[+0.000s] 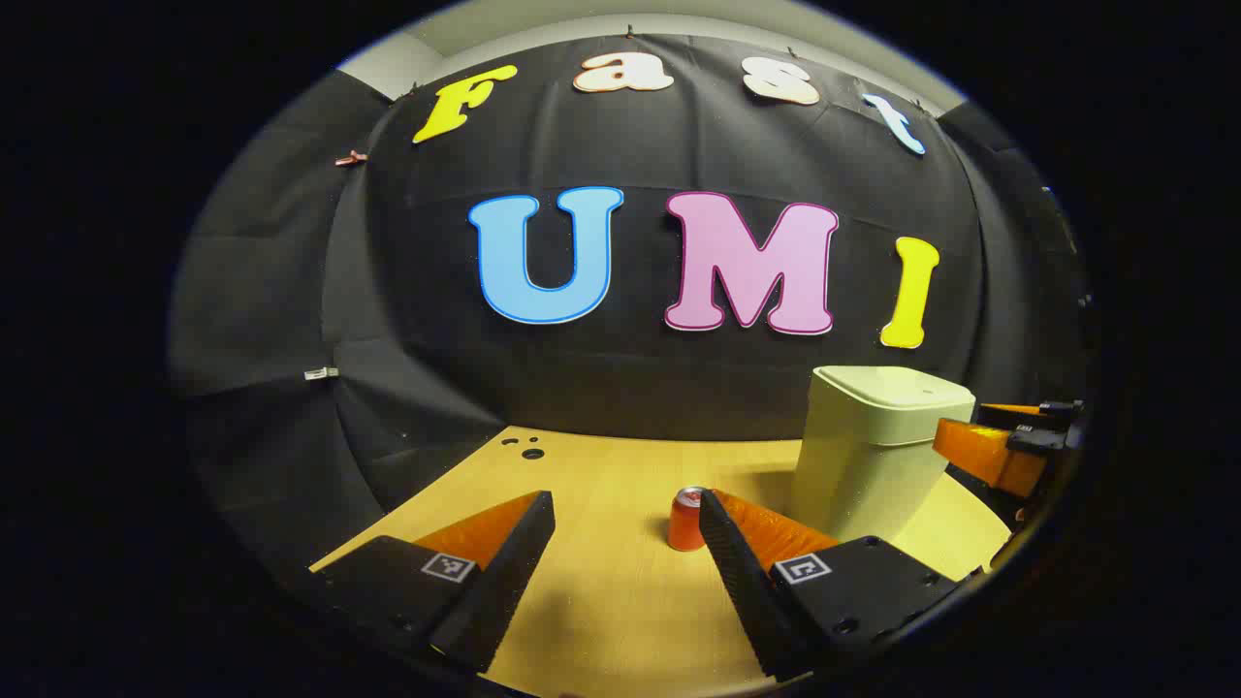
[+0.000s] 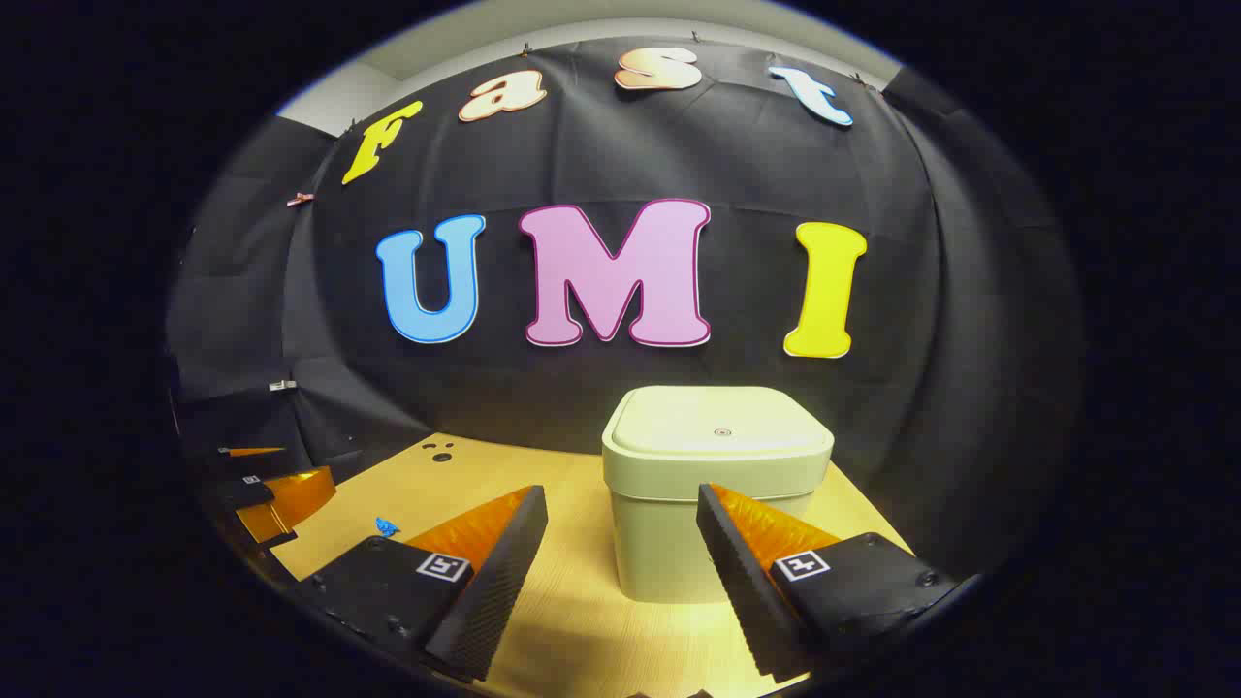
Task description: Press the lid of the desktop garbage bin to open it, pick up the crumpled paper on the desktop and throw it into the bin, then pick up the pop can on the desktop and drop it into the bin, and finally close the garbage bin lid.
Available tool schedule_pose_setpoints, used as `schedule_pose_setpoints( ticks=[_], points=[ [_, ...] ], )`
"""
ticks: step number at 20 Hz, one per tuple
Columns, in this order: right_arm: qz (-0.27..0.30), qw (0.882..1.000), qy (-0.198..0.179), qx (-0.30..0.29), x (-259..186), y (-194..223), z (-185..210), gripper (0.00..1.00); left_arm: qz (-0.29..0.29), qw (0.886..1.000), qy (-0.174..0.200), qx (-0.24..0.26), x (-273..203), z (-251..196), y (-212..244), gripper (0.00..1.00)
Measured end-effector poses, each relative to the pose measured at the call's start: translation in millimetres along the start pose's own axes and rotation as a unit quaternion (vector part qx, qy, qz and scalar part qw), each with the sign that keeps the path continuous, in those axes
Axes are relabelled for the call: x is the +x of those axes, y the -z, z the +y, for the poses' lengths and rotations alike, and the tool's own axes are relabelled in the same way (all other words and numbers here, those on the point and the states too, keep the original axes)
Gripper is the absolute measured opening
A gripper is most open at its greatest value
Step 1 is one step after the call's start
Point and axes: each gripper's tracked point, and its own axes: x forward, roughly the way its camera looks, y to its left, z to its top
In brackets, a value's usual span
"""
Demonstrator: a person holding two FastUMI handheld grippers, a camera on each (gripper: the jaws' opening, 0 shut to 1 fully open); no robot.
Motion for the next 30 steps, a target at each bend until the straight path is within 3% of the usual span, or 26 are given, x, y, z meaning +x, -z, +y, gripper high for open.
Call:
schedule_pose_setpoints(
  ticks=[7,17,26,27,28,29,30],
  points=[
    [0.012,1.0,0.012,-0.003,18.4,2.6,11.4,0.98,0.0,0.999,0.031,0.015,23.3,0.1,-3.1,0.95],
    [0.03,0.998,0.052,0.001,22.3,4.2,18.5,0.98,0.014,0.999,0.035,0.001,42.6,31.8,12.5,0.96],
    [0.029,0.999,0.045,-0.008,23.5,2.0,30.9,0.98,0.013,0.999,0.045,-0.006,53.3,31.6,13.7,0.96],
    [0.028,0.999,0.045,-0.007,24.2,0.9,30.3,0.95,0.014,0.999,0.046,-0.005,55.1,31.0,13.4,0.96],
    [0.026,0.999,0.047,-0.005,23.4,0.6,29.9,0.88,0.014,0.999,0.047,-0.005,54.6,30.2,14.1,0.96],
    [0.024,0.999,0.046,-0.004,23.5,-0.2,30.0,0.73,0.014,0.999,0.048,-0.005,54.9,30.1,15.7,0.96],
    [0.022,0.999,0.044,-0.004,22.6,-1.3,31.8,0.7,0.014,0.999,0.049,-0.004,54.9,29.5,14.7,0.96]
  ],
)
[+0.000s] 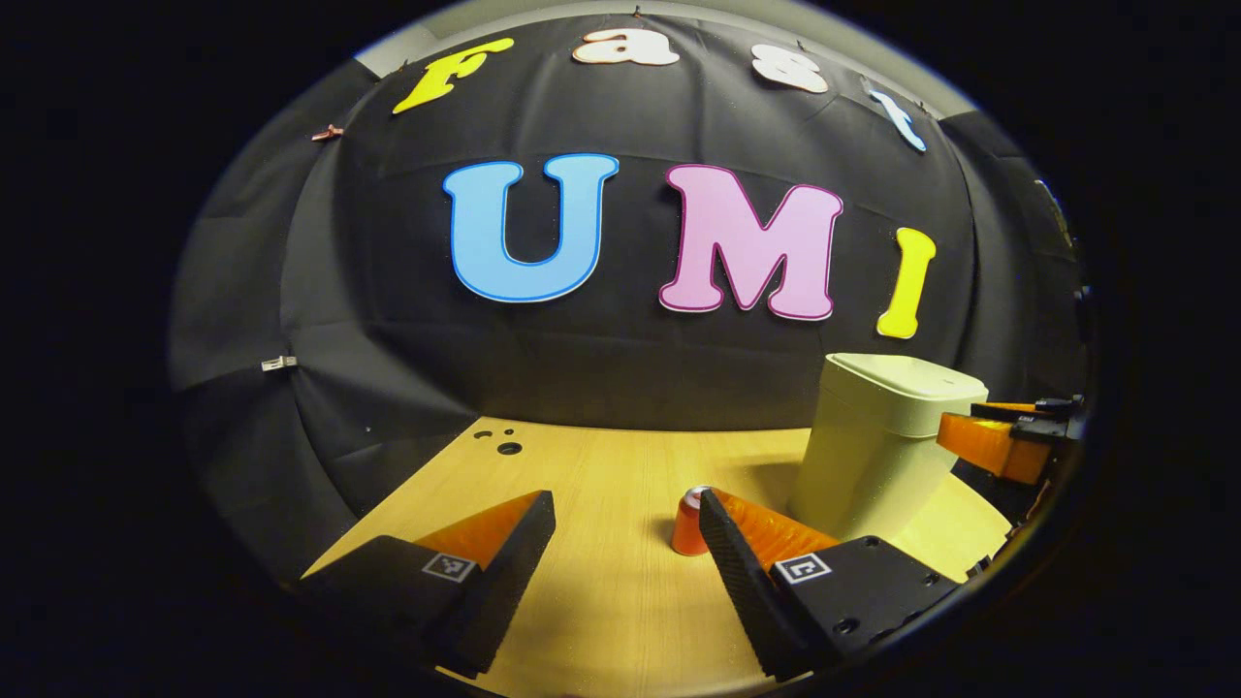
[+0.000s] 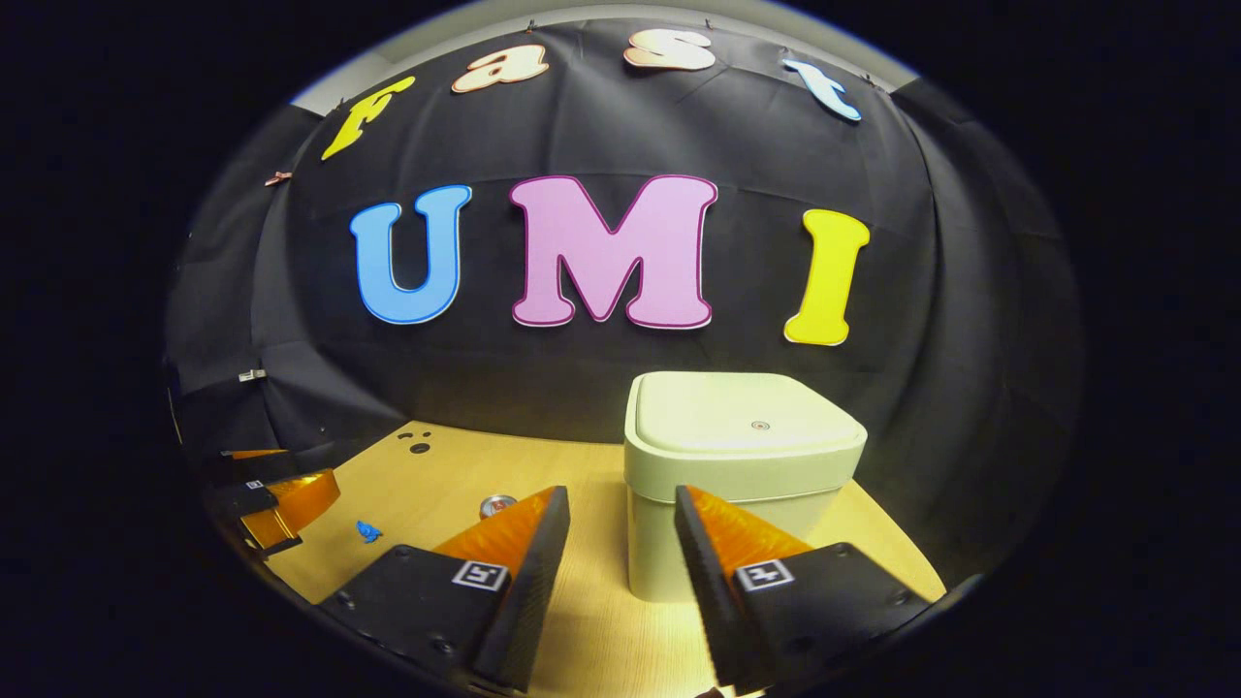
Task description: Press the lid of the desktop garbage bin to open it, pick up the crumpled paper on the desktop and throw it into the bin, then pick up the pop can on the desktop and drop it into the bin, and finally close the garbage bin lid.
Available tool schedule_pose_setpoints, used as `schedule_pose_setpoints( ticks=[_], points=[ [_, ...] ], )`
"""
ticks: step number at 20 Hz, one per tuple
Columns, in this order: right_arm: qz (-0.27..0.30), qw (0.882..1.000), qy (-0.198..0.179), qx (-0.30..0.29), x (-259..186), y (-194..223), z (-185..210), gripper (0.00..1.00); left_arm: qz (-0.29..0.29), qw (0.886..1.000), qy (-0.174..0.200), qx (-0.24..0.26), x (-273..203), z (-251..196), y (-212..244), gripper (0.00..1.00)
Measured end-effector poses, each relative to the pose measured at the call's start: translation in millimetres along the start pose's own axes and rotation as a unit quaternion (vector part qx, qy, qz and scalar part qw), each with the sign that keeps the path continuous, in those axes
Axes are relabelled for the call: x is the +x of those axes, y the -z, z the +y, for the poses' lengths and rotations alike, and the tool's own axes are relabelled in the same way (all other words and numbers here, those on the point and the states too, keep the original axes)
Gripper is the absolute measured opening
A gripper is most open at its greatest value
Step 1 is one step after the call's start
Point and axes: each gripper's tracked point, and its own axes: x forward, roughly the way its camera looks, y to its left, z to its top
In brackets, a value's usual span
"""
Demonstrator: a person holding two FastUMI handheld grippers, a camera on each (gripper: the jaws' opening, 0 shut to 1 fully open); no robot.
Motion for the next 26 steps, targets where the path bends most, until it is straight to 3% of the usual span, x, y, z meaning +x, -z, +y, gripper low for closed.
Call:
schedule_pose_setpoints(
  ticks=[2,3,5,12,17,26],
  points=[
    [-0.001,1.0,0.004,-0.003,0.1,-0.4,-1.6,0.61,-0.003,1.0,0.006,0.001,-0.2,-3.5,0.4,0.96],
    [-0.001,1.0,0.003,0.0,0.5,-0.9,-0.6,0.64,-0.004,1.0,0.008,0.001,-0.4,-4.3,0.0,0.96],
    [0.009,1.0,0.004,0.003,1.3,3.9,-1.3,0.35,-0.004,1.0,0.011,0.005,-0.6,-5.9,-0.4,0.96],
    [0.008,1.0,0.007,-0.004,-4.4,2.7,-0.3,0.1,-0.009,1.0,0.022,0.006,0.4,-11.4,-3.1,0.96],
    [0.04,0.998,-0.042,-0.001,-6.3,18.9,23.2,0.05,-0.01,1.0,0.026,0.008,1.1,-16.2,-4.0,0.96],
    [0.07,0.995,-0.07,0.008,-8.0,24.7,28.5,0.05,-0.007,0.999,0.028,0.014,5.1,-21.6,-1.8,0.96]
  ],
)
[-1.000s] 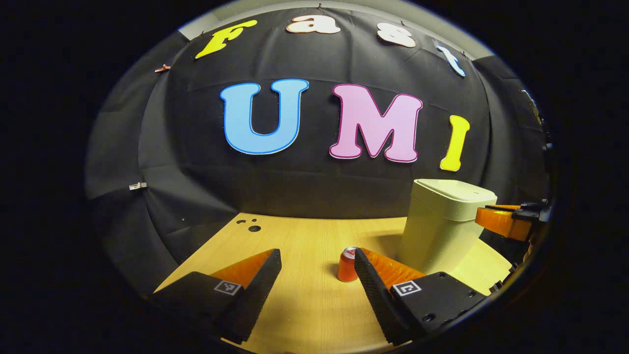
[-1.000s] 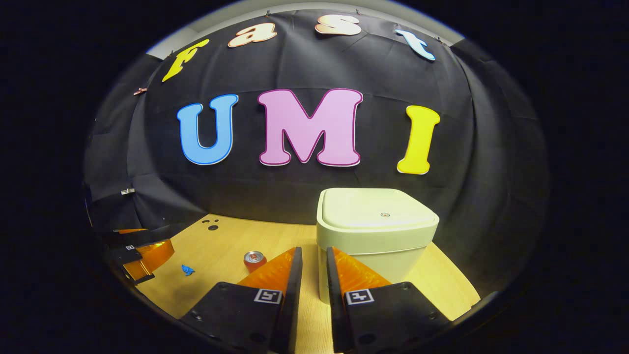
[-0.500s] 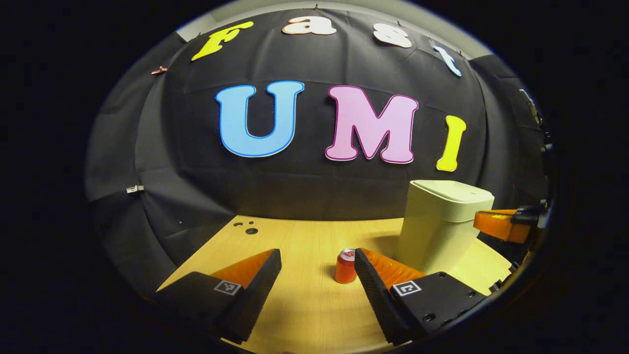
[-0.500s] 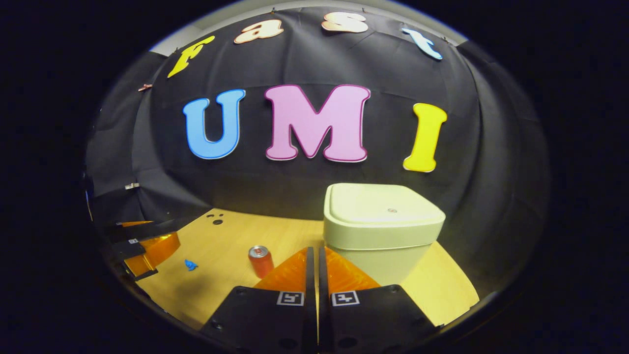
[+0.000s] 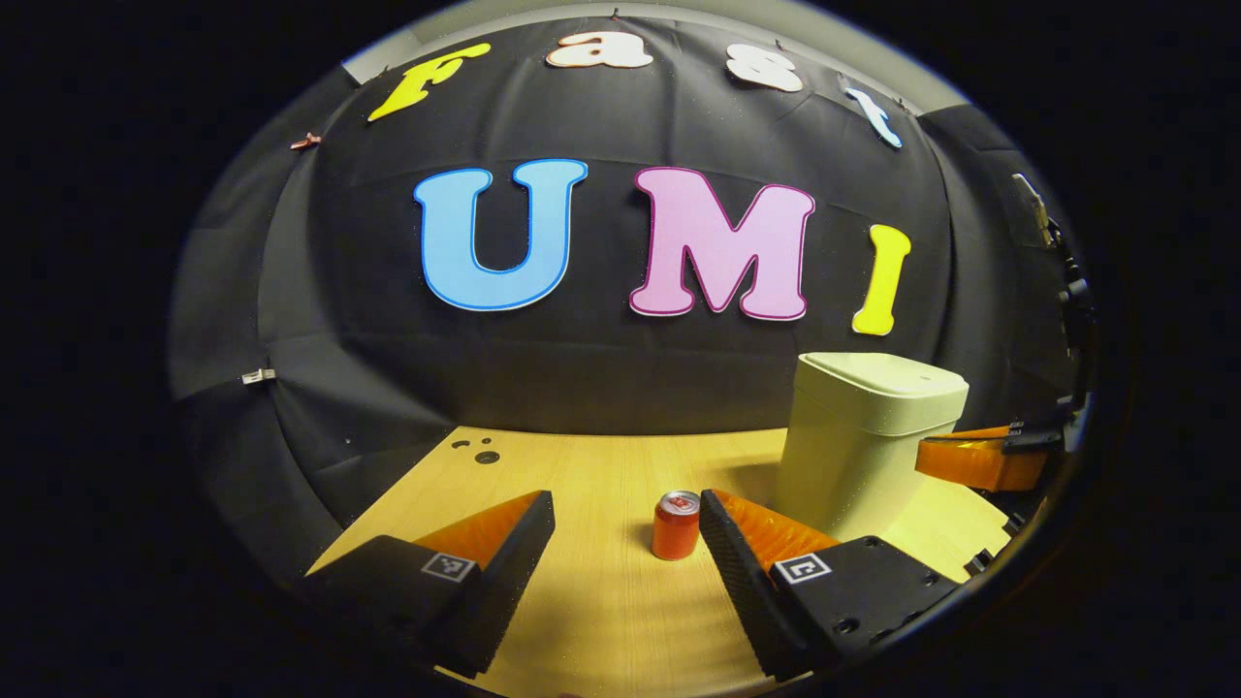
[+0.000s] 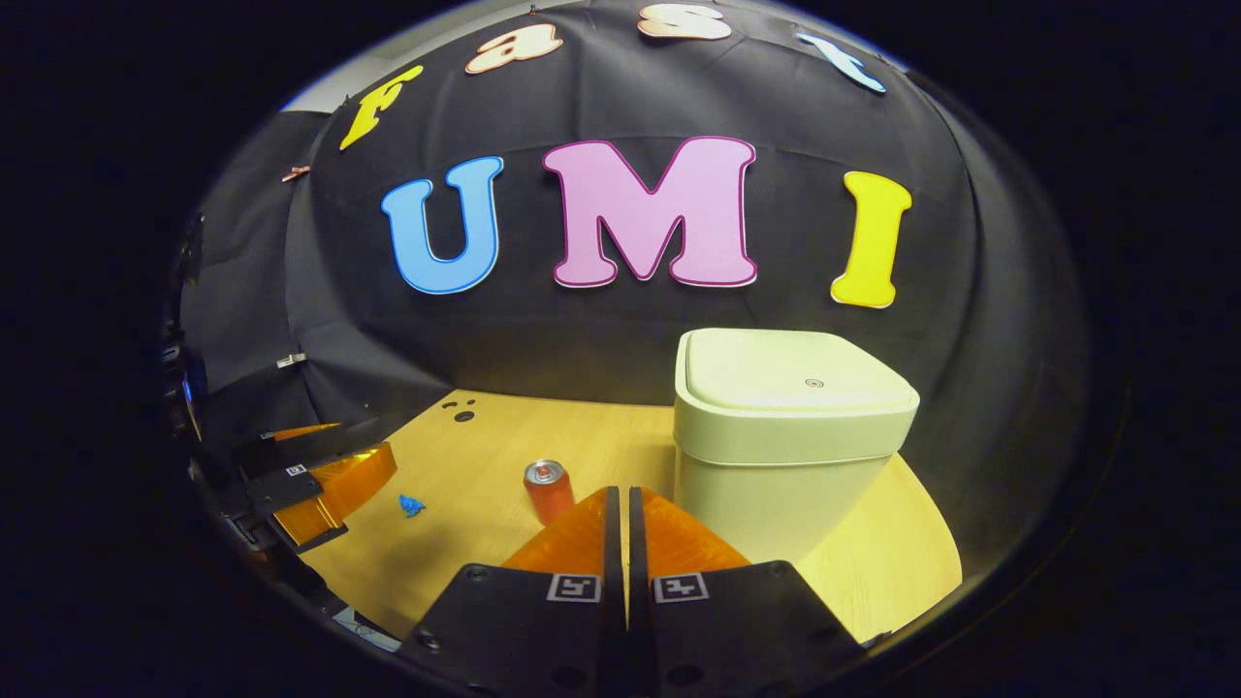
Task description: Press the lid of the desktop garbage bin to open it, pick up the crumpled paper on the desktop and throw it into the bin, then pick up the pop can on the desktop and drop it into the bin, and finally close the garbage bin lid.
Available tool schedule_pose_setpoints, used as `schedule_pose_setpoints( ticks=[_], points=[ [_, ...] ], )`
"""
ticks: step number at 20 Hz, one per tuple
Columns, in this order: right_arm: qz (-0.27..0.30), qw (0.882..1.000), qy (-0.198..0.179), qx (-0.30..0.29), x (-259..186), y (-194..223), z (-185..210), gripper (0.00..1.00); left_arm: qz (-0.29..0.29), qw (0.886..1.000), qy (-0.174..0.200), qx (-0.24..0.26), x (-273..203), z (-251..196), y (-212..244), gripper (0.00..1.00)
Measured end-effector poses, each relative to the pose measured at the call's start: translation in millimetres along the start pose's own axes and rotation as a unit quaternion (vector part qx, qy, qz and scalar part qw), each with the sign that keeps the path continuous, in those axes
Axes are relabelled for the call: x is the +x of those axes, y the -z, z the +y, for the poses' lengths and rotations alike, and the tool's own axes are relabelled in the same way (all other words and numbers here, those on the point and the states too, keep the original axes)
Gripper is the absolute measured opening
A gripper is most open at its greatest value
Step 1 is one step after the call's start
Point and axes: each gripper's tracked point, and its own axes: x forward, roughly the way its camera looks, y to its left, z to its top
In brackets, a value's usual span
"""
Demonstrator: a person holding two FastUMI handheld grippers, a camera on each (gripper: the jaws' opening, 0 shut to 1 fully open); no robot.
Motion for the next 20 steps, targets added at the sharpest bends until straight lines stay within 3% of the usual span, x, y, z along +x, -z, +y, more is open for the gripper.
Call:
schedule_pose_setpoints(
  ticks=[5,9,14,20],
  points=[
    [-0.021,0.999,0.017,-0.032,0.6,-27.7,-14.8,0.05,0.006,1.0,0.002,0.001,0.7,-1.8,4.5,0.93],
    [-0.036,0.998,0.049,-0.01,8.5,-56.2,-48.8,0.05,0.007,1.0,0.005,0.006,0.5,-4.4,5.1,0.99],
    [-0.061,0.994,0.093,0.003,17.3,-81.4,-97.2,0.05,0.007,1.0,-0.007,0.013,-0.8,0.9,4.1,0.96],
    [-0.063,0.991,0.116,0.007,36.8,-91.1,-128.0,0.05,0.013,1.0,-0.02,0.015,-3.7,4.9,8.2,0.96]
  ],
)
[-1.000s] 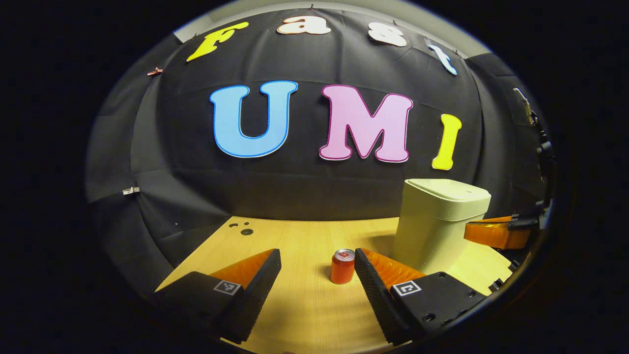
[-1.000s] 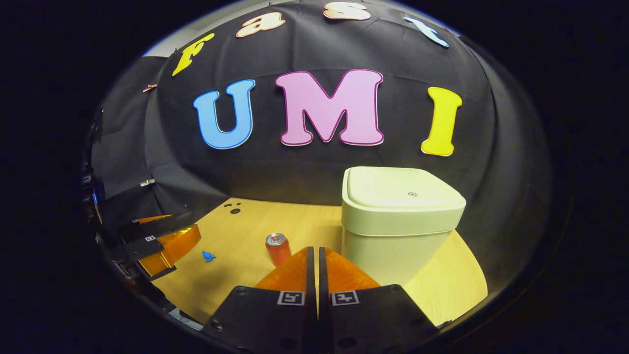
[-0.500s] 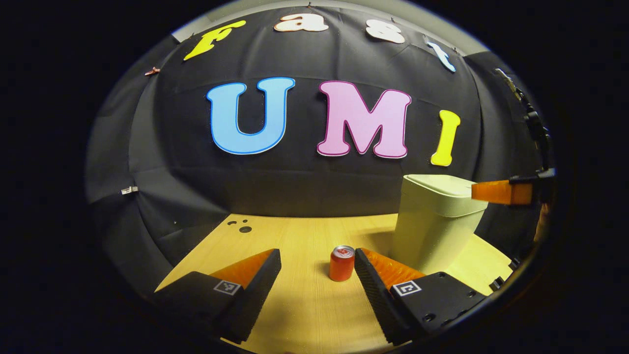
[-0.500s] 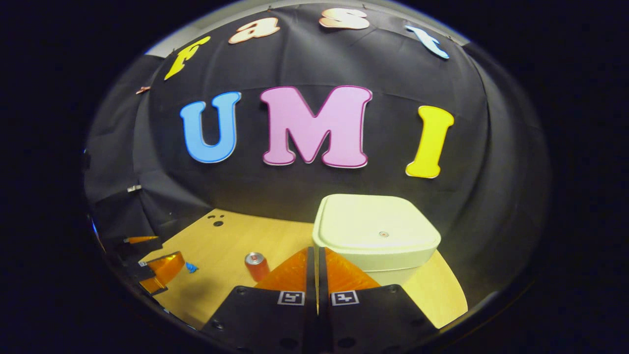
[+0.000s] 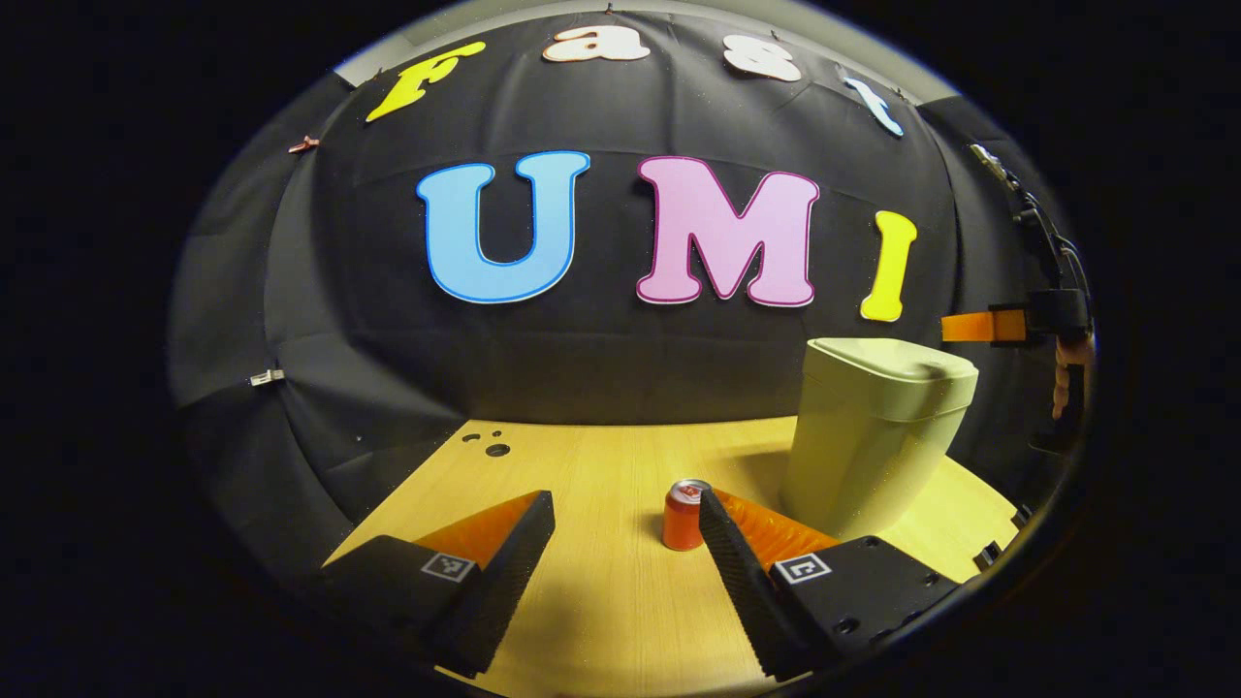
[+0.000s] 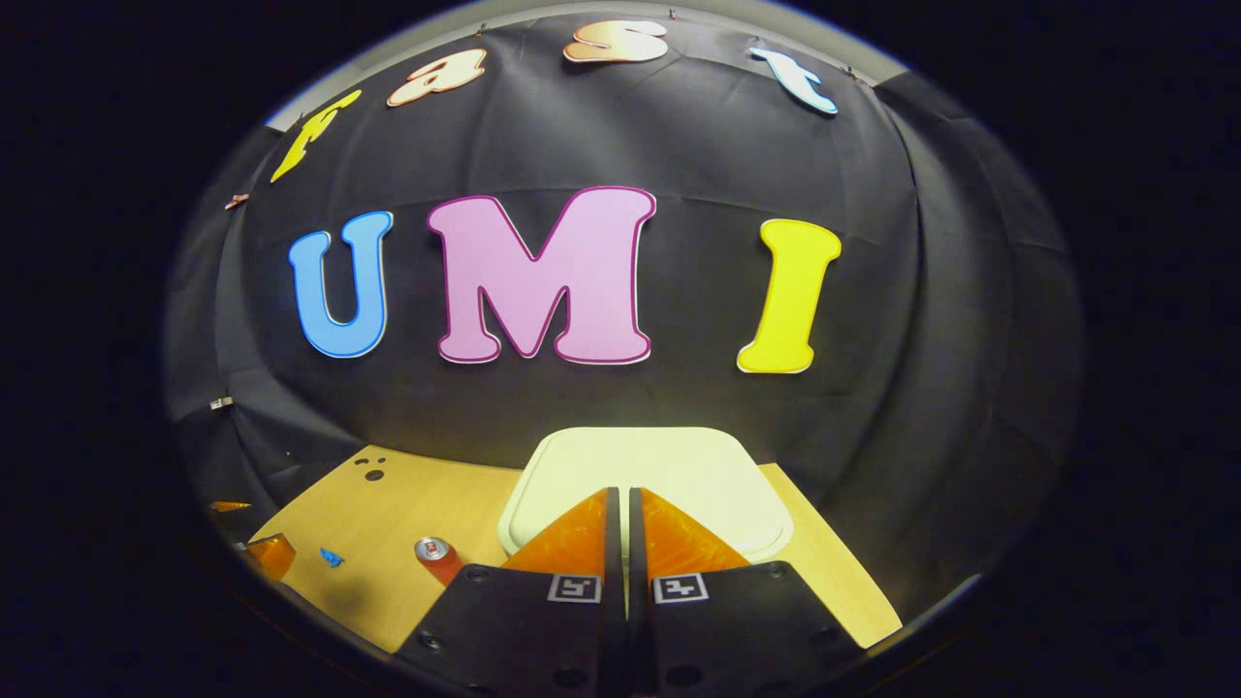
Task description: Press the lid of the desktop garbage bin to open it, pick up the crumpled paper on the desktop and throw it into the bin, then pick up the pop can on the desktop and drop it into the bin, and finally close the garbage bin lid.
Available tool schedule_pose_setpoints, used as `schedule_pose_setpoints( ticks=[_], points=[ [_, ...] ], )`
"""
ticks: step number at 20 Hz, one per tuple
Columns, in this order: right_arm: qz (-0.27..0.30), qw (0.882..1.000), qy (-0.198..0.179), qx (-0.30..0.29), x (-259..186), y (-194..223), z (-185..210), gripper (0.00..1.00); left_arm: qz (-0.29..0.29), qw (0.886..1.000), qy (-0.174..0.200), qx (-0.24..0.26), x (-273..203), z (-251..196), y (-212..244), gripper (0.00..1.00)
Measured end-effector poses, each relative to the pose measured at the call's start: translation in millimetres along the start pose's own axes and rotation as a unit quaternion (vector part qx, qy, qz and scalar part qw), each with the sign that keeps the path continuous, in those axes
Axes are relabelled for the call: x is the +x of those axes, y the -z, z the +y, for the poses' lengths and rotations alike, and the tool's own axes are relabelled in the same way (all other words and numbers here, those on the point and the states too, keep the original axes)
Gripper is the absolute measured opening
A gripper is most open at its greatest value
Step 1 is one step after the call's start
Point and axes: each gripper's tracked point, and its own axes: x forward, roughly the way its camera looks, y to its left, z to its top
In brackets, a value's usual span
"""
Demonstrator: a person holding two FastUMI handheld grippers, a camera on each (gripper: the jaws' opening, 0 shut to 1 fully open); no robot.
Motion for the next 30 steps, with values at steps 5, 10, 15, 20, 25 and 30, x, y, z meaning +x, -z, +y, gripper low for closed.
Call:
schedule_pose_setpoints(
  ticks=[5,10,15,20,25,30],
  points=[
    [0.022,1.0,0.0,-0.02,14.8,19.2,-3.5,0.05,0.003,1.0,-0.015,0.011,-5.3,3.2,2.8,0.96],
    [0.027,1.0,-0.005,0.002,16.2,27.6,-4.1,0.05,0.017,0.999,-0.028,0.01,-9.5,0.6,10.6,0.96],
    [0.038,0.998,-0.024,0.035,17.4,32.0,-4.3,0.05,0.035,0.999,-0.038,0.007,-11.7,-11.8,22.5,0.96],
    [0.032,0.998,-0.05,0.016,17.4,32.4,-3.1,0.05,0.052,0.996,-0.067,0.007,-13.9,-24.2,33.0,0.96],
    [0.042,0.996,-0.066,0.048,17.2,25.5,-3.3,0.05,0.042,0.995,-0.091,0.003,-22.2,-26.3,22.3,0.98],
    [0.031,0.998,-0.051,0.021,9.8,23.7,-1.6,0.05,0.018,0.995,-0.092,0.022,-30.3,-6.2,3.9,0.97]
  ],
)
